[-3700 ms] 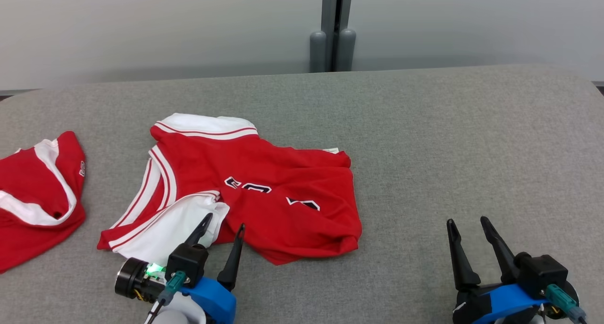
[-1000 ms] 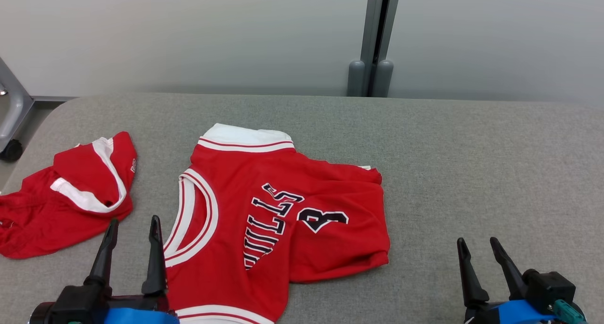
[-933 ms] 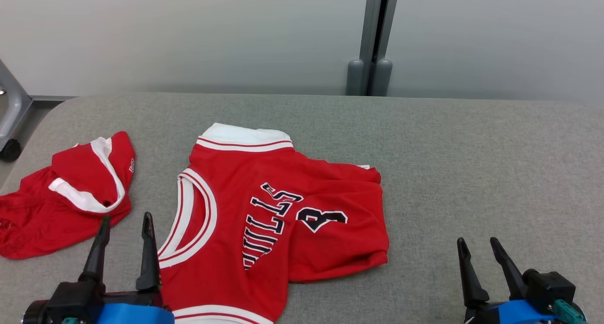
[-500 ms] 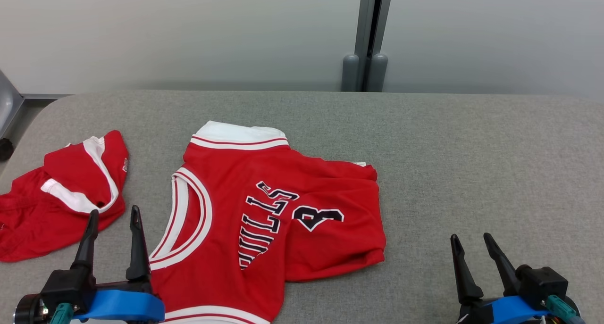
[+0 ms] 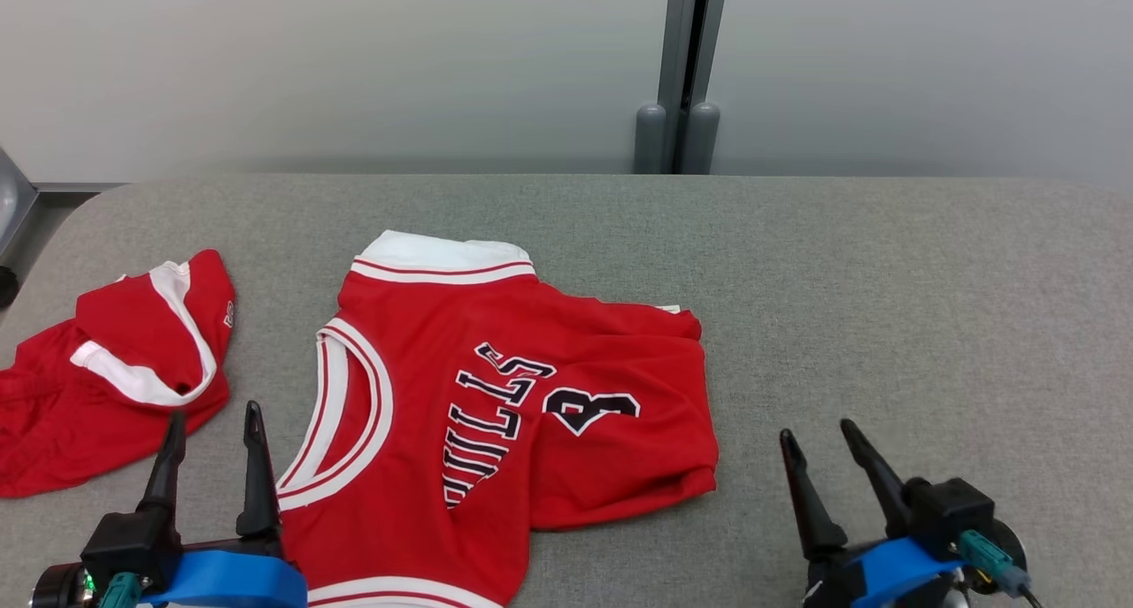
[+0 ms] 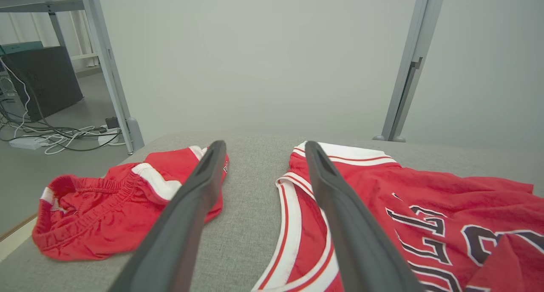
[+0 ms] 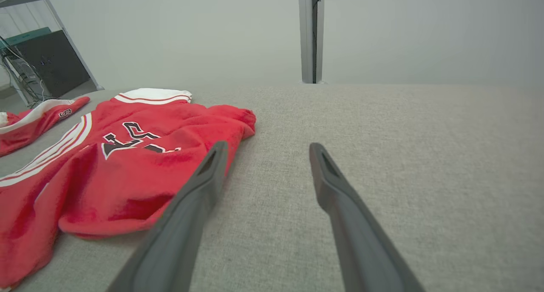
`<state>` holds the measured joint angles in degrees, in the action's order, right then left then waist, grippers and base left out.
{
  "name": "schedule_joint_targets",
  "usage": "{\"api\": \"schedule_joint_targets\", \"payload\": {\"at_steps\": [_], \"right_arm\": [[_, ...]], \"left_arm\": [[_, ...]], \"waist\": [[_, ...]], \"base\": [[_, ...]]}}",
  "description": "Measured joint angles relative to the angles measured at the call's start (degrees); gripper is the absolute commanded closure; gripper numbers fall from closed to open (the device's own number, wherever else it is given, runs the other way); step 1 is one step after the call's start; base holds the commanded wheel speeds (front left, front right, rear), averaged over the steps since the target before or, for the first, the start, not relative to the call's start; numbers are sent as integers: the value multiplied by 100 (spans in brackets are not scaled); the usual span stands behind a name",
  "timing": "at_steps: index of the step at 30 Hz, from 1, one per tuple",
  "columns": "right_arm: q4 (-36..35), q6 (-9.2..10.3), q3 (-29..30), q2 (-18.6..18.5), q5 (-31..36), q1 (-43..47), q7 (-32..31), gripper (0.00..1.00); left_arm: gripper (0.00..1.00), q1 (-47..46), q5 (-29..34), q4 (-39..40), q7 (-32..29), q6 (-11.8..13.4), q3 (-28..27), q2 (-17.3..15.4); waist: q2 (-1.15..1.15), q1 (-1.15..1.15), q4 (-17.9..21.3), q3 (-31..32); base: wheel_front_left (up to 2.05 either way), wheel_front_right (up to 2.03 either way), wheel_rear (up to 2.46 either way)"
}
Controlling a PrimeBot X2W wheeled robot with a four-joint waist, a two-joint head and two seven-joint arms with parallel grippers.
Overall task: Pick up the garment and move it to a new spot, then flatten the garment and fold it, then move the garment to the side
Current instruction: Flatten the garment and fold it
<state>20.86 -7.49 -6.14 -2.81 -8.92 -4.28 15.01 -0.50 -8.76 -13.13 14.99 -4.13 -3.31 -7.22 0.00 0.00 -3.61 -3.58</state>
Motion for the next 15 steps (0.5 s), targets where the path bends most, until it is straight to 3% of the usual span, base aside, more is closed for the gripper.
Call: {"api": "schedule_joint_targets", "payload": {"at_steps": [8,15], "right_arm": [[323,0,-731,-9,-80,-263,-559,0],[723,0,-1161,-8,-328,-311,-682,0]], "left_arm": [[0,-85,134,-45,1,-145,-55,132],[0,-137,197,-94,1,-202,-124,205]], "waist": [[0,0,-131,-10],[0,0,-280,-92]], "base": [[0,0,0],[0,0,0]]}}
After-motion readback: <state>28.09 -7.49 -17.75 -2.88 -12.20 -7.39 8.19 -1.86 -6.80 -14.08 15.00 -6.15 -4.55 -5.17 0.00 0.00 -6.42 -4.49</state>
